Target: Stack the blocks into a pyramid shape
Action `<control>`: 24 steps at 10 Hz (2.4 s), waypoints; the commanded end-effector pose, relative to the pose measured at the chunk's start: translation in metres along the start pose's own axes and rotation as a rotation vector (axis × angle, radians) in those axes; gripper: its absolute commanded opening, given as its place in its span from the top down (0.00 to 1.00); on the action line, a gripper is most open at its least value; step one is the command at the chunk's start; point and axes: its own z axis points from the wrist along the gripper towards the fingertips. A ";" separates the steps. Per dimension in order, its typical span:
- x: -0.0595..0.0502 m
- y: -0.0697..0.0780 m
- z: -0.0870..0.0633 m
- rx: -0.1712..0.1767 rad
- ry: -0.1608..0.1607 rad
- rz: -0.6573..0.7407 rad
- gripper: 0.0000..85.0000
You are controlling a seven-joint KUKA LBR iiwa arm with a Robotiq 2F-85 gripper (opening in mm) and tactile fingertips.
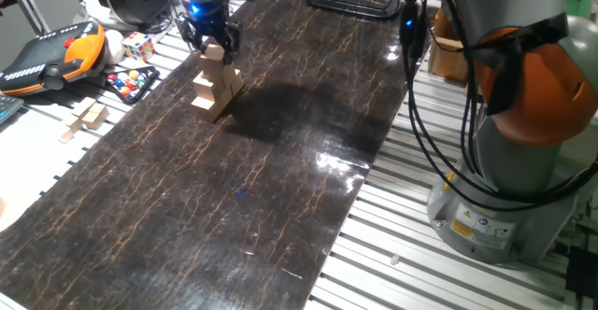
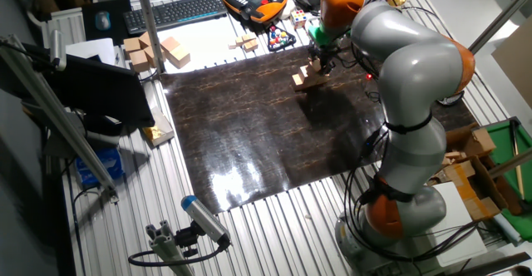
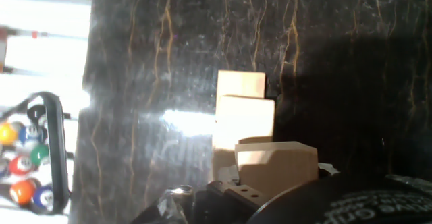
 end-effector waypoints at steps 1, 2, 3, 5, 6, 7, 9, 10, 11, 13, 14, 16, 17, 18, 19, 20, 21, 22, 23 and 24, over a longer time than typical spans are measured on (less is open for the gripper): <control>-0.001 0.001 0.001 0.004 -0.001 0.057 0.99; -0.002 0.002 0.002 0.006 0.001 0.070 0.99; -0.002 0.003 0.003 0.007 -0.002 0.093 0.99; -0.002 0.004 0.004 0.006 -0.001 0.123 0.99; -0.002 0.004 0.004 0.005 -0.006 0.104 0.99; -0.002 0.007 0.007 0.005 -0.010 0.095 0.99; -0.004 0.009 0.009 0.005 -0.016 0.090 0.99; -0.005 0.010 0.009 0.005 -0.018 0.093 0.99; -0.006 0.011 0.010 0.005 -0.013 0.099 0.99; -0.008 0.013 0.013 0.009 -0.007 0.116 0.99; -0.008 0.013 0.014 0.011 -0.004 0.124 0.99; -0.008 0.014 0.014 0.014 -0.002 0.123 0.99; -0.008 0.014 0.014 0.014 -0.004 0.123 0.99; -0.008 0.014 0.014 0.012 -0.009 0.127 0.99; -0.008 0.014 0.014 0.009 -0.012 0.130 0.99; -0.008 0.014 0.014 0.009 -0.012 0.130 0.99; -0.008 0.014 0.014 0.009 -0.010 0.130 0.99; -0.008 0.014 0.014 0.009 -0.010 0.124 0.99; -0.008 0.014 0.015 0.008 -0.009 0.118 0.99; -0.008 0.014 0.015 0.008 -0.007 0.112 0.96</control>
